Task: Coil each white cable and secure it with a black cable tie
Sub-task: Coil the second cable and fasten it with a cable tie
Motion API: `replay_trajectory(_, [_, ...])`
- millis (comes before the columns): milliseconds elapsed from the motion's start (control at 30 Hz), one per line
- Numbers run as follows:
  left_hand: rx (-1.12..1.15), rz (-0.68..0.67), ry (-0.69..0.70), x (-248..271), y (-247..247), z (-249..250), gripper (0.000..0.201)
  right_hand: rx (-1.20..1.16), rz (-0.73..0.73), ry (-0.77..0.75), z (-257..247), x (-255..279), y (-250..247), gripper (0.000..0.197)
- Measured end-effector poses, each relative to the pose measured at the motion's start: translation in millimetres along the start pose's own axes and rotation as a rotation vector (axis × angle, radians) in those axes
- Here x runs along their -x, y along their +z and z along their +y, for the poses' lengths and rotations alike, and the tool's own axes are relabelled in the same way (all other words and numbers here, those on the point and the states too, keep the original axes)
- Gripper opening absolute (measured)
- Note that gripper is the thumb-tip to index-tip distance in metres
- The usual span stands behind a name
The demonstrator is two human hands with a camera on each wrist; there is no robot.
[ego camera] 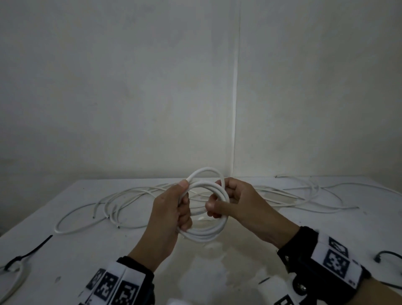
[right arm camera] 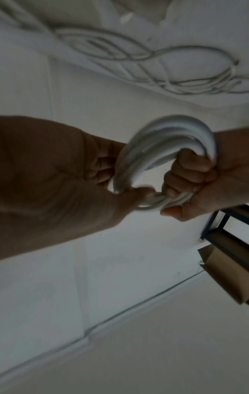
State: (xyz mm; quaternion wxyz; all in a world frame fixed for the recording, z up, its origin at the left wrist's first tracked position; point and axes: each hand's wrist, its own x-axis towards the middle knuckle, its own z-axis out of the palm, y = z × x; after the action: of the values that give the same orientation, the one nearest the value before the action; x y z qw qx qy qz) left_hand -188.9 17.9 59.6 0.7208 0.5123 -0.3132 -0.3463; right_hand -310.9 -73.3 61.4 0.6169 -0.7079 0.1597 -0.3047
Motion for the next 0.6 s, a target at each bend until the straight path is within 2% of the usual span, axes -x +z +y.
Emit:
replay_trajectory(167, [-0.055, -0.079, -0.039, 0, -2, 1, 0.039, -0.033, 0.031, 0.034, 7, 1, 2, 0.006])
replay_trajectory(333, [-0.130, -0.110, -0.037, -1, -4, 3, 0.039, -0.212, -0.079, 0.068, 7, 1, 3, 0.018])
replay_trajectory(433, [-0.140, -0.095, -0.016, 1, 0, 1, 0.038, -0.021, -0.141, 0.062, 6, 0, -3, 0.024])
replay_trajectory(533, [-0.151, -0.063, 0.010, 1, 4, -3, 0.039, 0.196, -0.193, 0.095, 4, 1, -11, 0.041])
replay_trajectory(600, [-0.133, -0.029, 0.030, 0, 7, -5, 0.040, 0.340, -0.191, 0.123, 1, 2, -14, 0.046])
